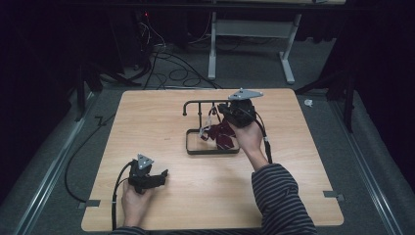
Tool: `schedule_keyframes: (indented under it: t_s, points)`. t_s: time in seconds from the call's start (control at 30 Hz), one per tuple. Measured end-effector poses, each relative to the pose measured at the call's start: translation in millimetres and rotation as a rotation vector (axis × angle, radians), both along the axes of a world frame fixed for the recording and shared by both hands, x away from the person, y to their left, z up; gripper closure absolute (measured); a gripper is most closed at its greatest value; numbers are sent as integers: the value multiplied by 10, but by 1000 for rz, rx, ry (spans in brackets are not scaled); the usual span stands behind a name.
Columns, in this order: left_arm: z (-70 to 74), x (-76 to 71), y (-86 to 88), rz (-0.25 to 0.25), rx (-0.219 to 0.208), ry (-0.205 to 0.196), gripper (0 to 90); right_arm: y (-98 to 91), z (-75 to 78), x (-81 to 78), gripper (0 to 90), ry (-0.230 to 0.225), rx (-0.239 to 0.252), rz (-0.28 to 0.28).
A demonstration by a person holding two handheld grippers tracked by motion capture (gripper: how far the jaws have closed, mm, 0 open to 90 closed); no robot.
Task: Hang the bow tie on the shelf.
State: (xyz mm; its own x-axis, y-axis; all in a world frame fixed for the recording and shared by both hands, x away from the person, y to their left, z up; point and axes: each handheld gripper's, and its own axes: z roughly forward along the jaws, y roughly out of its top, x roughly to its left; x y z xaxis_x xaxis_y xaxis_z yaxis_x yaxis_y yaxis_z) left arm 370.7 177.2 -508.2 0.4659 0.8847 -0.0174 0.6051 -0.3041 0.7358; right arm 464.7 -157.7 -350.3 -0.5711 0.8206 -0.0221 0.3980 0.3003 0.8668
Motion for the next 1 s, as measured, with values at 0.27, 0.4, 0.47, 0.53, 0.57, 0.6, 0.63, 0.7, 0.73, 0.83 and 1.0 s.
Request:
schedule_keyframes:
  t_s: [0.27,0.4,0.47,0.53,0.57,0.6,0.63,0.7,0.73,0.83,1.0]
  points:
    - [1,0,2,-1,2,1,199,4,21,-28,852,-7,5,8]
    - [1,0,1,-2,2,1,199,-30,43,-53,846,-13,8,16]
    - [1,0,2,-2,2,1,199,-48,59,-73,841,-12,12,19]
    - [1,0,2,-2,2,1,199,-64,78,-96,837,-16,17,26]
    - [1,0,2,-2,2,1,199,-72,87,-108,836,-18,17,30]
    - [1,0,2,-2,2,1,199,-72,87,-108,836,-18,17,30]
    - [1,0,2,-2,2,1,199,-82,96,-120,836,-20,15,34]
    - [1,0,2,-2,2,1,199,-104,121,-151,835,-26,12,38]
    - [0,0,0,0,0,0,199,-114,128,-165,835,-28,12,39]
    - [0,1,1,0,0,0,199,-163,147,-196,835,-24,7,45]
    - [0,0,1,-1,-1,0,199,-265,167,-225,826,-3,14,44]
